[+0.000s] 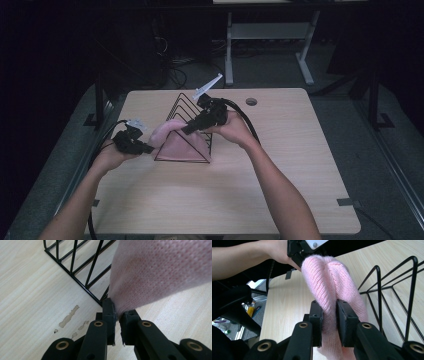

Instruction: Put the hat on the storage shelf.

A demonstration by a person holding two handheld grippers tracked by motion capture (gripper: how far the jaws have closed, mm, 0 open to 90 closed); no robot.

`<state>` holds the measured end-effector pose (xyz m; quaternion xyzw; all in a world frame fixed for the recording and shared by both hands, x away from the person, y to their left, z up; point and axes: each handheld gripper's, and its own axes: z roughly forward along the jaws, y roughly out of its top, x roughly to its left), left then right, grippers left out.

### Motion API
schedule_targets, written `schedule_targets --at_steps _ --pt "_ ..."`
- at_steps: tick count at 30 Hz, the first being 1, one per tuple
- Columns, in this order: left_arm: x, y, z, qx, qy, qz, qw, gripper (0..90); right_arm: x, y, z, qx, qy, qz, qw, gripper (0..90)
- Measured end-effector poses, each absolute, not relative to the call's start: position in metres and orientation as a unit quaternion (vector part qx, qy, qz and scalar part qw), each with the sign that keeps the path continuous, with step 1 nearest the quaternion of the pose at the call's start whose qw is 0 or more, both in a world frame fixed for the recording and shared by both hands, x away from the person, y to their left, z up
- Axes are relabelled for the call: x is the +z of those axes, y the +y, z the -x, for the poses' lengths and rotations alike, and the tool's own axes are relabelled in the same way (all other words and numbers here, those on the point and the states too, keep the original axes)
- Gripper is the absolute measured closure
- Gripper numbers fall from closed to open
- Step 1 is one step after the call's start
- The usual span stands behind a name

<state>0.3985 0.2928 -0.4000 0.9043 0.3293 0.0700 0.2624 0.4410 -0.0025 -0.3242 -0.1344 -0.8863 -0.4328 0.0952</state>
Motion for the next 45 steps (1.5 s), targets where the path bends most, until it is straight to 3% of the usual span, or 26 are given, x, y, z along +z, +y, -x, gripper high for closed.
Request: schedule_targets --at_steps 12,15,29,45 --pt "-0.396 0.291 -0.392 0.069 0.326 -0.903 0.273 73.9 -0.321 -0.017 -0.434 -0.455 -0.874 0.148 0.087 60.1" --pt "-0.395 0.296 -0.389 0.07 0.332 -0.899 0.278 67.9 -0.322 -0.034 -0.431 -0.463 -0.868 0.163 0.079 55.6" --pt "-0.39 0.301 -0.383 0.068 0.34 -0.889 0.298 55.8 -0.323 -0.086 -0.428 -0.45 -0.863 0.225 0.049 40.4" --pt "-0.388 0.3 -0.379 0.068 0.344 -0.886 0.304 46.6 -0.324 -0.132 -0.419 -0.444 -0.855 0.269 0.019 34.9"
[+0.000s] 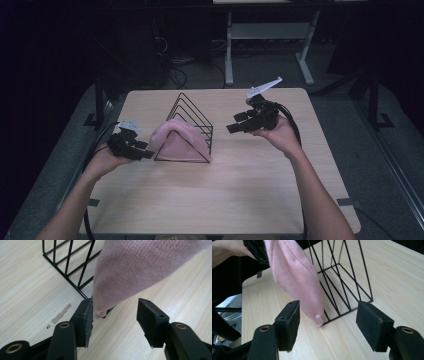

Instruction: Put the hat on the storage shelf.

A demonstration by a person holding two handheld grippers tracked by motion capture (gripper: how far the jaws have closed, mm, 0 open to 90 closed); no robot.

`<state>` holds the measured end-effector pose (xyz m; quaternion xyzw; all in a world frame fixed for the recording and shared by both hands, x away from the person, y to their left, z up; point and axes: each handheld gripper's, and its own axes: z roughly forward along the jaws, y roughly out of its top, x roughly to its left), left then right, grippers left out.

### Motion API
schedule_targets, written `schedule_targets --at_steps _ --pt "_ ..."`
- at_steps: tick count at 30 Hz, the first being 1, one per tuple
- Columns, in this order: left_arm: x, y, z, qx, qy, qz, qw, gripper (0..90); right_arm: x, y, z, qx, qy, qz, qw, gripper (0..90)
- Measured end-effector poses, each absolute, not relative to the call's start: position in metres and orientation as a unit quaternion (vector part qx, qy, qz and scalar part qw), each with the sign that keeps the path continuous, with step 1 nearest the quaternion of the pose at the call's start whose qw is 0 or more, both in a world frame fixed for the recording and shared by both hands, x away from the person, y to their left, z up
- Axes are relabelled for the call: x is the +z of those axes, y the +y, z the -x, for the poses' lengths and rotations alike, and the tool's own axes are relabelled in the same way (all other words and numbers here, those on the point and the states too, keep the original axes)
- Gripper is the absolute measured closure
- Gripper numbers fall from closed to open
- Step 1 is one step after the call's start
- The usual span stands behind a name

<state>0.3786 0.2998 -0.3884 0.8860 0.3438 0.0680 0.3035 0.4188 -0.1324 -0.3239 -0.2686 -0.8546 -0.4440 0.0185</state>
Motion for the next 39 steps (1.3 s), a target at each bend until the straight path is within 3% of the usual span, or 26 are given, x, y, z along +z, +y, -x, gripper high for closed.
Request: schedule_targets --at_steps 39 --pt "-0.388 0.302 -0.364 0.067 0.342 -0.88 0.322 31.3 -0.37 -0.258 -0.364 -0.427 -0.817 0.387 -0.011 29.9"
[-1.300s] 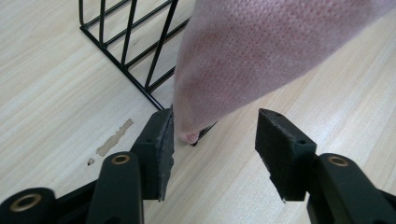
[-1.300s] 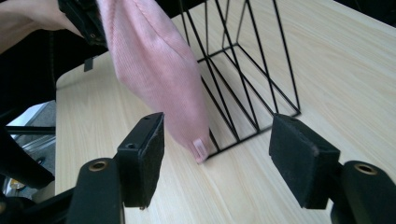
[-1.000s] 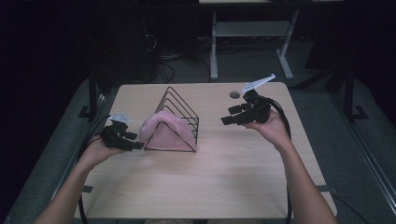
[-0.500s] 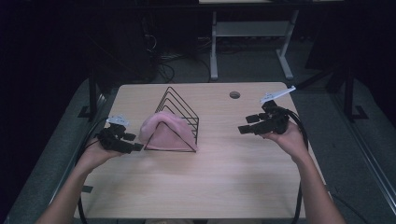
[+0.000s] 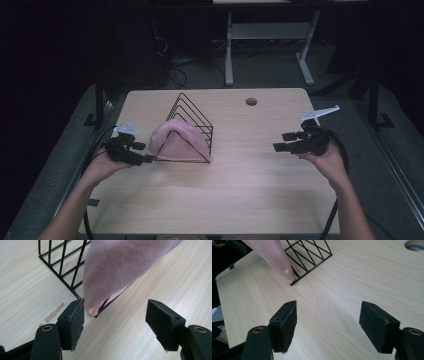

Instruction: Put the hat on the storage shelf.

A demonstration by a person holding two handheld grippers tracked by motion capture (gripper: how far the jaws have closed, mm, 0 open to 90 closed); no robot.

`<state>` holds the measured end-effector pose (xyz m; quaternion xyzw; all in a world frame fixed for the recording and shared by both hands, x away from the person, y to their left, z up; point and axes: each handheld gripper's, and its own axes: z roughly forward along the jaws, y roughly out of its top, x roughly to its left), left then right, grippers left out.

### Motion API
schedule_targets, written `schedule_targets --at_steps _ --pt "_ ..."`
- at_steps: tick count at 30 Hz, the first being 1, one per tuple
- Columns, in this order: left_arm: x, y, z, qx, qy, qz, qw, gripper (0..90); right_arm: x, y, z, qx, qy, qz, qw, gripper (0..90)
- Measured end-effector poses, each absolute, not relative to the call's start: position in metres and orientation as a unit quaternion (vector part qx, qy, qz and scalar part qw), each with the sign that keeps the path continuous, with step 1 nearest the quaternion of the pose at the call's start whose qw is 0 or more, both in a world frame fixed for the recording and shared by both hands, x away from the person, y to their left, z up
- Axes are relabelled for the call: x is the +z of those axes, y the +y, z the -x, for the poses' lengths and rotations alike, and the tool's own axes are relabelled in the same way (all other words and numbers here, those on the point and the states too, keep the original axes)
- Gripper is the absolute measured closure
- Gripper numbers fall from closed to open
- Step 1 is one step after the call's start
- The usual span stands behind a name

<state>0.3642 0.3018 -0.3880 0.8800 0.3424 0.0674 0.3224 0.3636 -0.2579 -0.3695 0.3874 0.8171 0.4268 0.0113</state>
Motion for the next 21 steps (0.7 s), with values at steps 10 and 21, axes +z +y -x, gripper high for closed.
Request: schedule_targets --at_steps 10,21 --pt "-0.393 0.303 -0.362 0.067 0.345 -0.879 0.323 31.4 -0.386 -0.28 -0.345 0.421 0.808 -0.411 0.014 29.9" --pt "-0.393 0.305 -0.348 0.08 0.343 -0.876 0.329 30.5 -0.403 -0.283 -0.315 0.419 0.807 -0.416 0.026 28.1"
